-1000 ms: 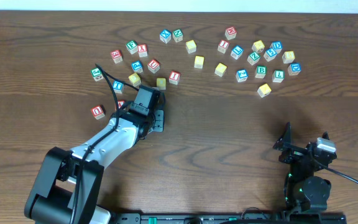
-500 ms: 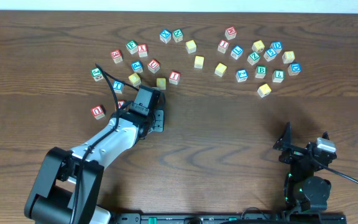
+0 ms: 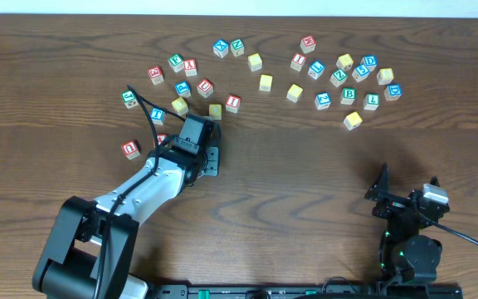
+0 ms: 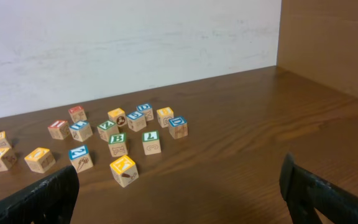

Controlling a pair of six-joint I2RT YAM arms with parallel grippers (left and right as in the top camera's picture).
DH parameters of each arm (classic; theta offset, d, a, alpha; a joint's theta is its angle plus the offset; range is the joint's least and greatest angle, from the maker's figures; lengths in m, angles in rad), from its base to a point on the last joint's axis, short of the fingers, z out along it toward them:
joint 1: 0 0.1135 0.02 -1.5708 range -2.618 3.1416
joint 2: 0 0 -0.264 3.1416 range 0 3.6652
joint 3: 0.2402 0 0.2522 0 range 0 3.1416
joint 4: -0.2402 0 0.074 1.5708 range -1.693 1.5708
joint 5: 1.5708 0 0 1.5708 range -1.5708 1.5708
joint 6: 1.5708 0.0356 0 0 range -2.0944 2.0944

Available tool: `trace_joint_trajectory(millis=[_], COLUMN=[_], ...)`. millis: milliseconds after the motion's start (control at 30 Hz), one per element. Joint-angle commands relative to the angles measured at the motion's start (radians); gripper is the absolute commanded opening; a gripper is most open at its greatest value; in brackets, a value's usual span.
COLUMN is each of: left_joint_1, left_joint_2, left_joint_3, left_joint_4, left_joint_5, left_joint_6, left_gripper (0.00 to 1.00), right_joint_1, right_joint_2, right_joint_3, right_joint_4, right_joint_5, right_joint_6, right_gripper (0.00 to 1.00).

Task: Spell out ROBOT
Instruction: 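Lower the green R block onto the table and open the left gripper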

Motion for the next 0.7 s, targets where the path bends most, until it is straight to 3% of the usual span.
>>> trace_joint_trajectory(millis=[0, 433, 533, 567, 667], left_joint_1=[-0.003, -0.003, -0.003, -0.003, -0.003], left_joint_2=[0.006, 0.006, 0.006, 0.006, 0.006], left_joint_3=[-0.027, -0.032, -0.033, -0.033, -0.033], left_joint_4=[0.013, 0.020, 0.021, 0.024, 0.025], left_joint_5=[0.005, 0.006, 0.005, 0.005, 0.005], left_joint_6=[0.002, 0.002, 0.002, 0.002, 0.002], left_gripper=[0.17, 0.17, 0.37, 0.49, 0.50], right_joint_1=[0.014, 0.014, 0.014, 0.014, 0.014], right_joint_2=[-0.002, -0.002, -0.002, -0.002, -0.002], right_joint_3=[-0.001, -0.001, -0.001, -0.001, -0.001], right_joint_4=[-0.004, -0.004, -0.004, -0.004, -0.004], right_joint_5=[0.012, 0.012, 0.012, 0.012, 0.012], right_joint_6=[0.014, 0.014, 0.014, 0.014, 0.014], right_gripper=[0.99, 0.99, 0.99, 0.99, 0.99])
